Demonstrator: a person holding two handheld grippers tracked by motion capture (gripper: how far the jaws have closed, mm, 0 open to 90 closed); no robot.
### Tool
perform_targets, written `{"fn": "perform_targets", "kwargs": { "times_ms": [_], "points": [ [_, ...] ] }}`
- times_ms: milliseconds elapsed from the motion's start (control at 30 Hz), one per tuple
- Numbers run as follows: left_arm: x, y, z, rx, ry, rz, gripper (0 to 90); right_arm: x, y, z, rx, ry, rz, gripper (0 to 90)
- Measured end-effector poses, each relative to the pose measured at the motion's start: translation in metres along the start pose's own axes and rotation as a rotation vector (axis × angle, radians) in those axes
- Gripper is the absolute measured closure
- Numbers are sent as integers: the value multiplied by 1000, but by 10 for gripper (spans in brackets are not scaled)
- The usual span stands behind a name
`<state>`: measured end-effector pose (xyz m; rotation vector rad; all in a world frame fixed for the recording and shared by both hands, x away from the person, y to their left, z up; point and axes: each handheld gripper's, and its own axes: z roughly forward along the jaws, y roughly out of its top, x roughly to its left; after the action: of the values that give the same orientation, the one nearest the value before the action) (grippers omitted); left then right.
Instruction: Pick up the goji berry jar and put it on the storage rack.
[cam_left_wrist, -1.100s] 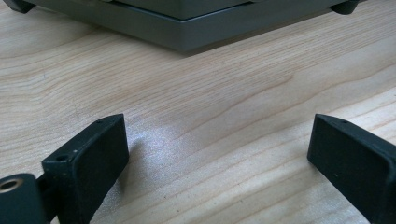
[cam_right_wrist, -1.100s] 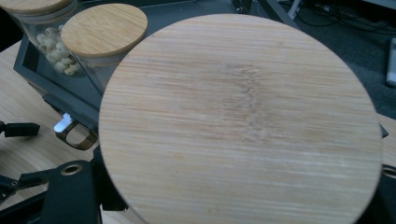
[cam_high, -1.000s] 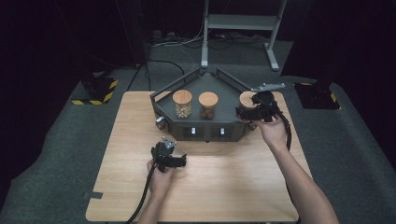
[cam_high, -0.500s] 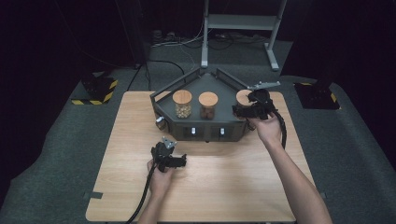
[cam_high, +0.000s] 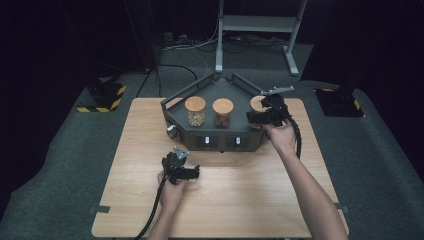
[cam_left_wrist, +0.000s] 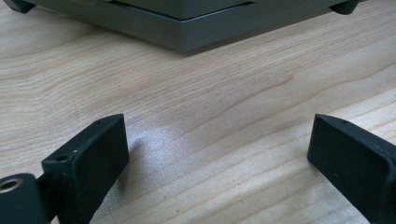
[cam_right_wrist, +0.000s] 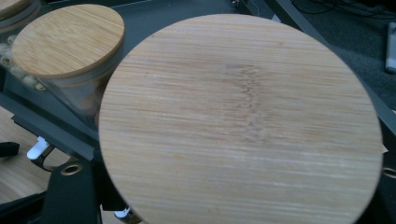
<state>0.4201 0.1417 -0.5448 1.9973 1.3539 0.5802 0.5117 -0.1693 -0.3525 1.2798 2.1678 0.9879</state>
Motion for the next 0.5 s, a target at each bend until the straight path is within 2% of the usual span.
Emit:
{"fn": "perform_targets", "kwargs": {
  "times_ms": [500],
  "points": [
    [0,0,0,-1,0,-1,53,4,0,23,29,-24,-1,256]
  ]
}}
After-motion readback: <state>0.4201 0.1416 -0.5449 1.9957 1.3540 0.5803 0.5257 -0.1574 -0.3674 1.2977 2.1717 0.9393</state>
